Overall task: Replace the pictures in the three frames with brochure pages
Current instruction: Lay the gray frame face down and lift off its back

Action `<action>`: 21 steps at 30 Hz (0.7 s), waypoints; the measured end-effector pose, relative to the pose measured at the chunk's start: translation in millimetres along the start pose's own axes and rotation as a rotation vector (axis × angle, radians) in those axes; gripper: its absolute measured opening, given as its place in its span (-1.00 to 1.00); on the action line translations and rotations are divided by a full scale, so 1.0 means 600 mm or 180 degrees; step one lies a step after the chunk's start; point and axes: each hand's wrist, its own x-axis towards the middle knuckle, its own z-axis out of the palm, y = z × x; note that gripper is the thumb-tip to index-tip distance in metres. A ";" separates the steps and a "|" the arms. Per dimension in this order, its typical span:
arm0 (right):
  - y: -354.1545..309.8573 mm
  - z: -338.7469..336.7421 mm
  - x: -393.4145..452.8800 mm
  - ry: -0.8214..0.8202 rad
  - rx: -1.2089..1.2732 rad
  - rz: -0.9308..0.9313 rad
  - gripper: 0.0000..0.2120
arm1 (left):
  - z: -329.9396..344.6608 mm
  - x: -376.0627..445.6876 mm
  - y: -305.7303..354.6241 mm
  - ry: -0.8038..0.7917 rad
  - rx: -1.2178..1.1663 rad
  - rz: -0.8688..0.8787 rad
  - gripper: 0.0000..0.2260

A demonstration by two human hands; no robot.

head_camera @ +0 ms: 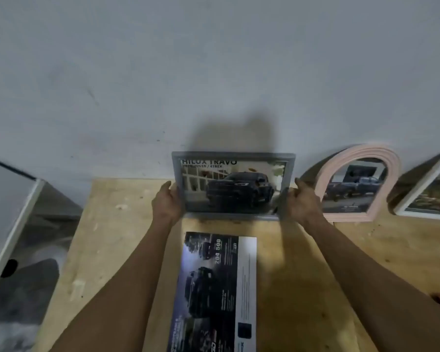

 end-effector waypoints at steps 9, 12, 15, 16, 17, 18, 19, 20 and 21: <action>-0.011 0.014 0.014 0.0230 0.0186 0.0121 -0.70 | 0.034 0.027 -0.011 0.0158 -0.0528 0.0250 -0.65; -0.011 0.014 0.007 0.0199 0.0300 0.0090 -0.77 | 0.031 0.018 -0.009 0.0256 -0.0728 0.0147 -0.67; -0.015 0.010 -0.008 0.0109 0.0368 -0.0082 -0.77 | 0.024 -0.002 -0.011 0.0408 -0.1074 -0.0044 -0.67; -0.012 0.010 -0.011 0.0138 0.0366 -0.0173 -0.75 | 0.020 -0.011 -0.010 0.0458 -0.1177 -0.0095 -0.68; -0.011 0.007 -0.016 0.0168 0.0392 -0.0225 -0.73 | 0.016 -0.021 -0.008 0.0526 -0.1271 -0.0124 -0.68; -0.010 0.002 -0.023 0.0188 0.0442 -0.0226 -0.72 | 0.012 -0.034 -0.003 0.0589 -0.1350 -0.0164 -0.69; -0.003 -0.003 -0.028 0.0189 0.0541 -0.0179 -0.71 | 0.009 -0.047 -0.002 0.0648 -0.1440 -0.0207 -0.70; 0.004 -0.012 -0.037 0.0174 0.0679 -0.0139 -0.68 | 0.005 -0.064 0.003 0.0690 -0.1564 -0.0261 -0.71; 0.013 -0.022 -0.047 0.0146 0.0811 -0.0088 -0.61 | 0.003 -0.079 0.004 0.0733 -0.1694 -0.0276 -0.71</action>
